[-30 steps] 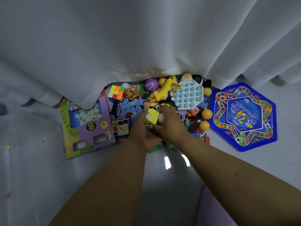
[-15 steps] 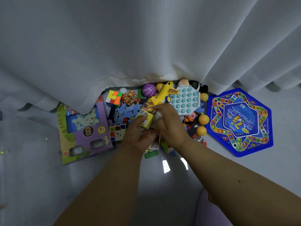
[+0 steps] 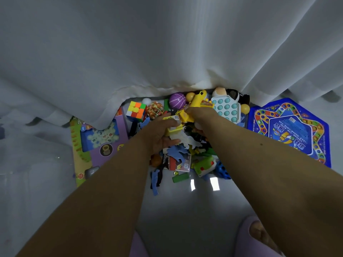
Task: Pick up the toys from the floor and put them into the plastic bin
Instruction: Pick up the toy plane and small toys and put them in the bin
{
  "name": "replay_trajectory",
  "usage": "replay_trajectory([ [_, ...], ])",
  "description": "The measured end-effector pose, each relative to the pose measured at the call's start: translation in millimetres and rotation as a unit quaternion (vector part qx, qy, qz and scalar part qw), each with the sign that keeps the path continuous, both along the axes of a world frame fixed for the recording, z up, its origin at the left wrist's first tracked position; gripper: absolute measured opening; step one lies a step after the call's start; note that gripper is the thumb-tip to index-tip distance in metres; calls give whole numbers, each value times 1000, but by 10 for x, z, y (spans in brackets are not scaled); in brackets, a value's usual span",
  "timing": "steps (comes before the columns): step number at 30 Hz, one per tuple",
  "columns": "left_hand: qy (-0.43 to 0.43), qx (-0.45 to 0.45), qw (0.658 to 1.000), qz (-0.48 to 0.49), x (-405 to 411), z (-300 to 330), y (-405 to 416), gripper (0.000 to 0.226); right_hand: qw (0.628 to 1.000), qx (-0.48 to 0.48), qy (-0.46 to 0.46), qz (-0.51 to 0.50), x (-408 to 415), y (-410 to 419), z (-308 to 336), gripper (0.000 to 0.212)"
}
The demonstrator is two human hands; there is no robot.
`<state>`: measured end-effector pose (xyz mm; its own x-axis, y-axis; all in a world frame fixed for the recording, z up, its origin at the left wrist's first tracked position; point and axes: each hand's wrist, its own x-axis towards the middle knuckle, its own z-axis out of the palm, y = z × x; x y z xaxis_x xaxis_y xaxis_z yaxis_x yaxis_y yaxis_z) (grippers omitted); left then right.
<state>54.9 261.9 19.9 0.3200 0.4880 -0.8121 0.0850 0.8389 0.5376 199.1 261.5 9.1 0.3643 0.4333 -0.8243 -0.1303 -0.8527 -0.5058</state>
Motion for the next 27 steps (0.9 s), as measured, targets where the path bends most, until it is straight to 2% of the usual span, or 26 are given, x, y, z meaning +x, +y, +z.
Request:
replay_trajectory([
  [2, -7, -24, 999, 21, 20, -25, 51, 44, 1000, -12, -2, 21, 9, 39, -54, 36],
  [5, -27, -51, 998, 35, 20, -51, 92, 9, 999, -35, 19, 21, 18, 16, -74, 36],
  [6, -33, -54, 997, 42, 21, -62, 83, 6, 999, -35, 29, 18, 25, -5, -77, 36],
  [11, -56, -59, 993, 89, -17, -119, -46, 5, 999, 11, 25, 44, 62, -134, -94, 33],
  [15, -60, -43, 993, 94, -117, -8, -149, 5, 996, 53, -24, 64, 40, -245, -15, 50],
  [17, -58, -37, 994, 84, -184, 133, -173, 4, 994, 72, -44, 72, -8, -323, 93, 48],
  [21, -32, 5, 999, 44, -355, 534, -188, 2, 990, 135, -1, 34, -185, -448, 389, 33],
  [25, -8, 63, 998, 14, -683, 1006, -189, 7, 982, 180, 35, 33, -532, -510, 788, 45],
  [27, 7, 94, 996, 6, -917, 1237, -211, 12, 979, 197, 32, 51, -757, -536, 998, 41],
])
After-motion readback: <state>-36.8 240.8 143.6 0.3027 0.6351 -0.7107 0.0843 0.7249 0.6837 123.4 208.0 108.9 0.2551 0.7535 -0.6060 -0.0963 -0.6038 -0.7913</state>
